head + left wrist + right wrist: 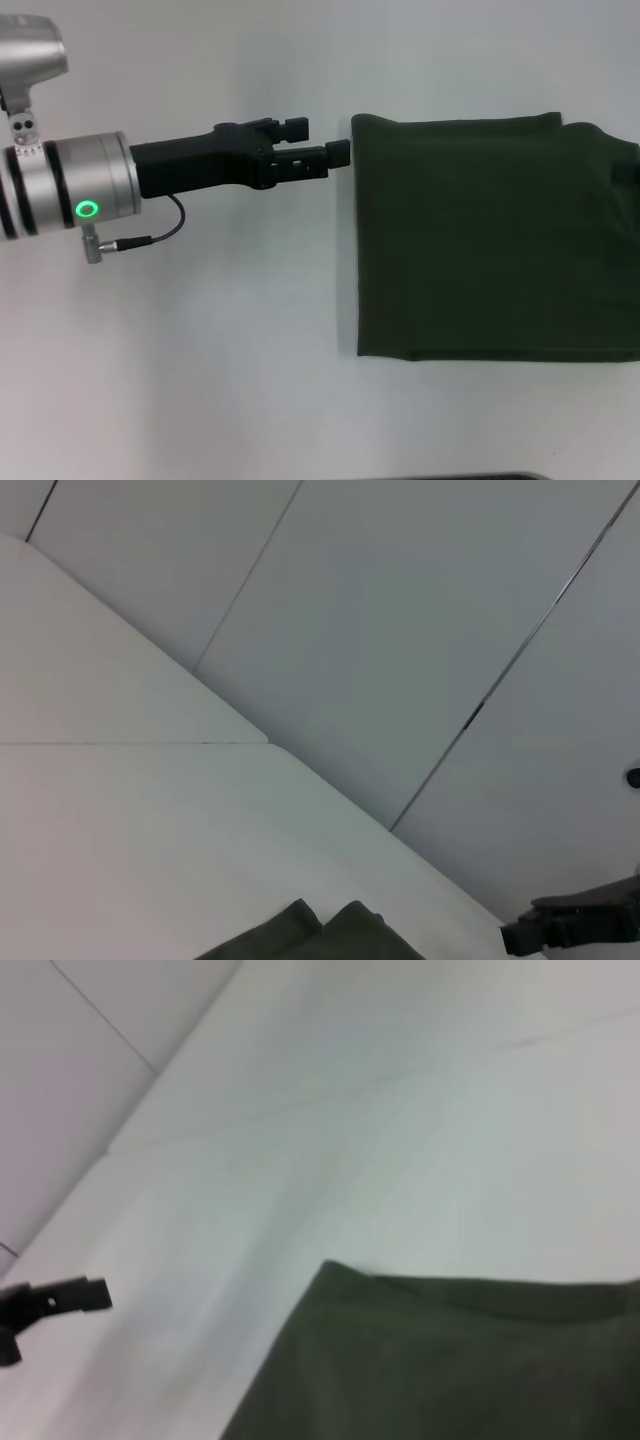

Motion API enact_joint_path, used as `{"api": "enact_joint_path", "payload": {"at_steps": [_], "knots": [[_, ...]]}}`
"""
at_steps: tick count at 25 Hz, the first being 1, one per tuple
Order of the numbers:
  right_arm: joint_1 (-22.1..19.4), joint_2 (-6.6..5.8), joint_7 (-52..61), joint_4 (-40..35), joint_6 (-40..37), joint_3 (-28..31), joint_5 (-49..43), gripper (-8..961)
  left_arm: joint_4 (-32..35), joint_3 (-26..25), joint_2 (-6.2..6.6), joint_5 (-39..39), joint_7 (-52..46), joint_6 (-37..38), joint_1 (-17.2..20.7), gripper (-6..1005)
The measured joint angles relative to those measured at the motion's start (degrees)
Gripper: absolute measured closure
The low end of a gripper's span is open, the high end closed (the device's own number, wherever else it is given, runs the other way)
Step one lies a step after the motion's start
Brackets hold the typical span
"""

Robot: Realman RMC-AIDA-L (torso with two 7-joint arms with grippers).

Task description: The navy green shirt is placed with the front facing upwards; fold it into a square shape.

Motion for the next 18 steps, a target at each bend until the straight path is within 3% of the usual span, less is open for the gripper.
{"api": "enact_joint_path", "payload": {"at_steps": [3,10,18], "knots": [[0.73,-0.17,0.17,0.05,-1.66,0.12,0.83,923,-1.05,0.34,1.07,0.00,-0.79,2.67,0.07,85],[0.77,-0.47,-0.71,-0.33,-3.51,0.28,5.59,665,-2.89,0.15,3.57,2.24,-5.75,11.01,0.90,85],[0.58,-1.06,-3.39,0.02,-4.20,1.60,10.23,387,-3.04,0.43,3.24,13.25,-13.12,8.00,1.13,55]]}}
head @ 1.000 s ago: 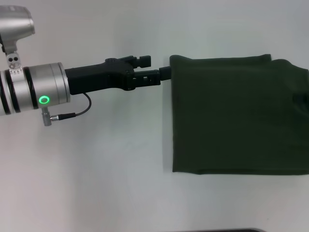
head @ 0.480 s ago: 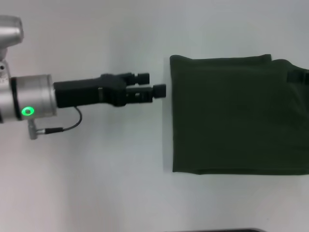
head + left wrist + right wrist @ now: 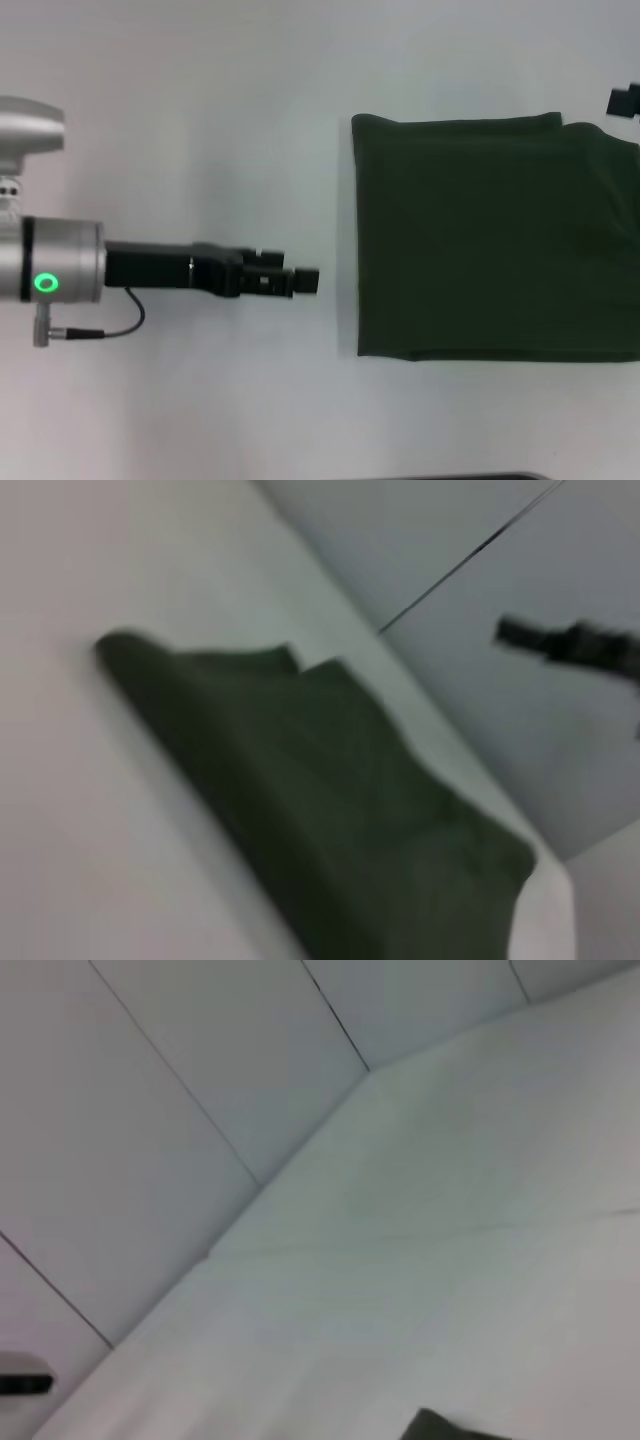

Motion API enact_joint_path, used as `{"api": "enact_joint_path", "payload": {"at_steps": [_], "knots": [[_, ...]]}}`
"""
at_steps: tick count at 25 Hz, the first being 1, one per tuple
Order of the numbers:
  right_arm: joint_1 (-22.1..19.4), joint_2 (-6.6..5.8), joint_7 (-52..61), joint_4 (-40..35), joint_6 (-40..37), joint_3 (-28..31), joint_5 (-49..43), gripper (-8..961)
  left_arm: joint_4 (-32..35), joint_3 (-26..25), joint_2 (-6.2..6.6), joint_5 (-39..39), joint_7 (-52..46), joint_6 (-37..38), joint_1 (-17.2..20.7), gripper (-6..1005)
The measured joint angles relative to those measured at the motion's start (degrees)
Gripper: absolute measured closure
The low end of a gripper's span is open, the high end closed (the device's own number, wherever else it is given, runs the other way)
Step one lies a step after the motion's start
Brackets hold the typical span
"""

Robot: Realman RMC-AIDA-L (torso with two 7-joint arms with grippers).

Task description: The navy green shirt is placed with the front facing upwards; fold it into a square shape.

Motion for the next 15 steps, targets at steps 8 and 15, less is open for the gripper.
{"api": "enact_joint_path", "payload": {"at_steps": [8,15], "knots": [[0.93,-0.34,0.35,0.03,0.10,0.27,1.07,117,-2.20,0.23,-0.84,6.74,-4.01,-0.43,-2.38,54],[0.72,-0.46,0.38,0.03,-0.10,2.02,1.46,44,-2.96,0.20,-1.70,6.91,-6.28,-0.32,-3.28,55]]}}
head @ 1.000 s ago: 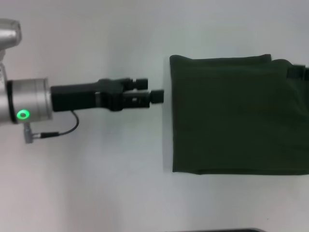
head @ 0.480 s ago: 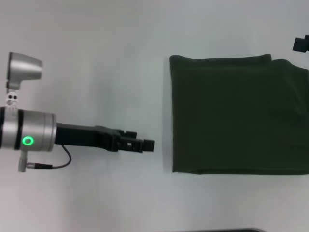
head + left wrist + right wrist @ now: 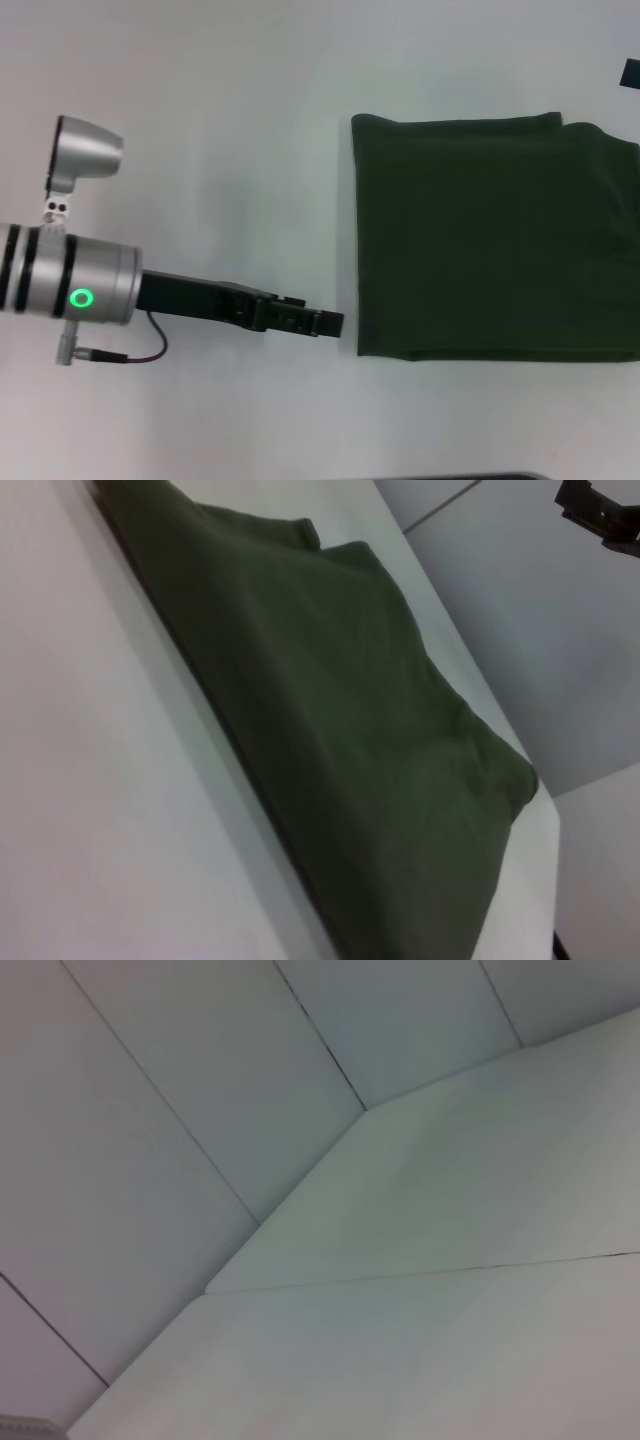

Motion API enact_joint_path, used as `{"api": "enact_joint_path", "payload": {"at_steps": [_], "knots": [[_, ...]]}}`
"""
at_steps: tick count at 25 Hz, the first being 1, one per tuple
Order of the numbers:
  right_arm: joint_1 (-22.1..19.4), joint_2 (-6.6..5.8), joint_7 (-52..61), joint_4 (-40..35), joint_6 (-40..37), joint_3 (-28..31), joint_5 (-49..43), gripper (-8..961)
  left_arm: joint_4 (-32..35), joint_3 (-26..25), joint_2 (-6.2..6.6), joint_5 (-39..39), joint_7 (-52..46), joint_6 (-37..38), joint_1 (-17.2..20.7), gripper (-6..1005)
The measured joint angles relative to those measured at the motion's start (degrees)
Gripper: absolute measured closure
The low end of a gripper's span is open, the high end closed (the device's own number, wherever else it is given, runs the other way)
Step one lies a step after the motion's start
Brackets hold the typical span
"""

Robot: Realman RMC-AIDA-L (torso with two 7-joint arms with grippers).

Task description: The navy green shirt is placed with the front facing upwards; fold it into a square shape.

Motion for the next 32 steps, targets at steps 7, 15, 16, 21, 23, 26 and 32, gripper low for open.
{"api": "enact_joint_path", "payload": {"at_steps": [7,15,16,21,23,26,32], "knots": [[-0.41,-0.01,-0.02,0.00,-0.26,1.01,0.02,46,-2.02,0.16,-1.01,0.23,-2.36,0.34,-2.36,55],[-0.86,-0.01,-0.20,-0.04,-0.44,1.05,0.01,49,-4.40,1.26,-1.77,0.88,-3.86,-1.73,-4.06,54],[-0.86,-0.01,-0.20,-0.04,-0.44,1.05,0.01,50,-4.42,1.77,-1.93,0.93,-4.14,-2.19,-4.15,55],[-0.88,-0.01,-0.01,-0.24,-0.62,1.06,0.01,51,-4.45,3.32,-2.57,0.94,-4.79,-2.86,-4.39,56],[-0.88,-0.01,0.00,-0.24,-0.64,1.10,0.00,51,-4.45,3.47,-2.83,0.95,-4.83,-2.91,-4.49,56],[-0.86,-0.01,0.02,-0.21,-0.64,1.14,-0.01,51,-4.64,3.50,-3.08,0.94,-4.85,-3.02,-4.89,57],[-0.85,-0.01,0.03,-0.18,-1.24,1.42,0.60,50,-5.78,3.59,-3.14,0.94,-4.87,-3.67,-6.12,58]]}}
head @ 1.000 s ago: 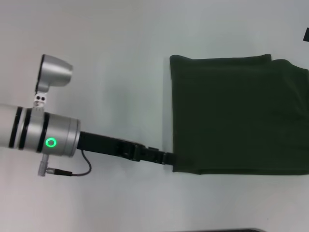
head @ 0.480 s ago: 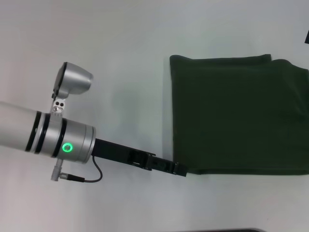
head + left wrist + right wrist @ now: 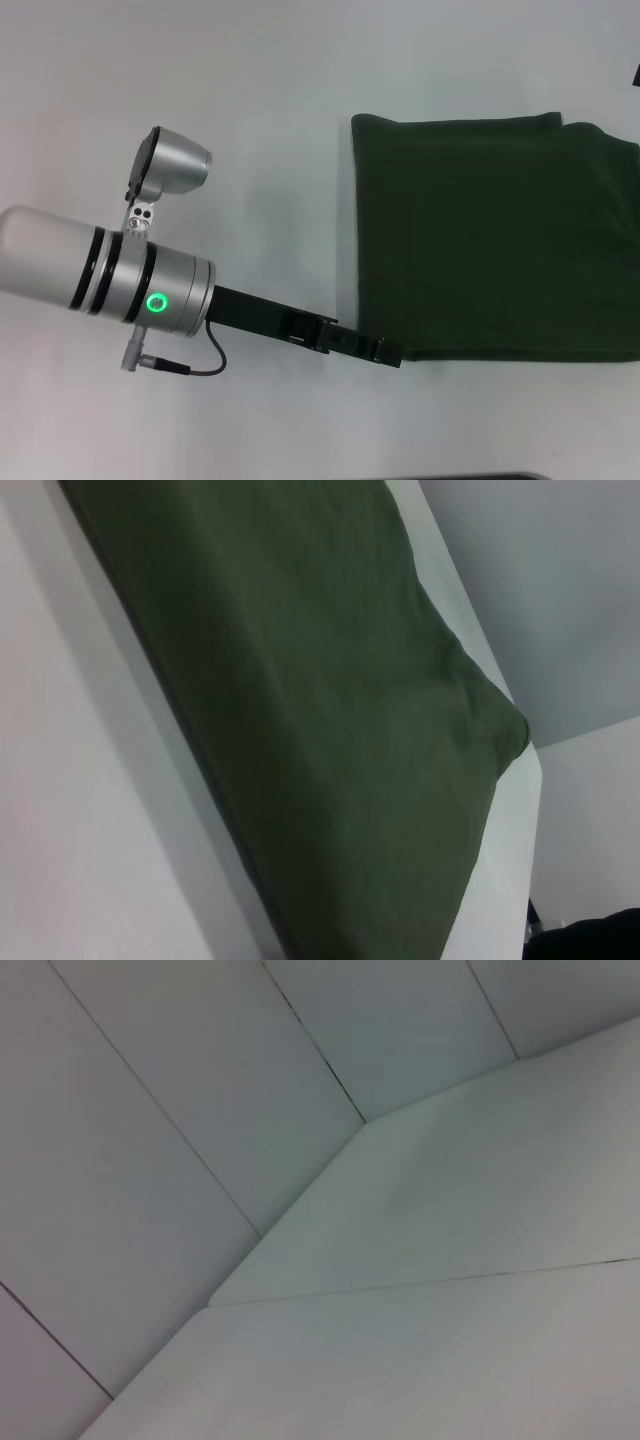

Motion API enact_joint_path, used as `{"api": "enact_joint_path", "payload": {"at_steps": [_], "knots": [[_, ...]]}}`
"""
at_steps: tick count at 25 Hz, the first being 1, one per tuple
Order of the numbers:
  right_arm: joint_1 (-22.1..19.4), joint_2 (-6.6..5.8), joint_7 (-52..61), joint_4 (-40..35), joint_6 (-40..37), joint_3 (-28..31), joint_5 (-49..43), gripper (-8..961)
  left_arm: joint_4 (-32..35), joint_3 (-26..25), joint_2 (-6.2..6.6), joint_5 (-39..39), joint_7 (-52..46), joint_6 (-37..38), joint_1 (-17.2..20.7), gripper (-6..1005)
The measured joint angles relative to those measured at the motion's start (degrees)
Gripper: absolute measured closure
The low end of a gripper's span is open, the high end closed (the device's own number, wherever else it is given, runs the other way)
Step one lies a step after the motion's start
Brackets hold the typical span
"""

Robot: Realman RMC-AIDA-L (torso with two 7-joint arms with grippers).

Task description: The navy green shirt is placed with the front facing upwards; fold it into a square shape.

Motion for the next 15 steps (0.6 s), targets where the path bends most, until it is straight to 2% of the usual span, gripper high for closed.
{"api": "enact_joint_path", "payload": {"at_steps": [15], "knots": [[0.04,0.07,-0.15,0.00,-0.53,0.95,0.08,49,-0.08,2.30,-0.14,-0.01,-1.61,-2.22,-1.78,62]]}}
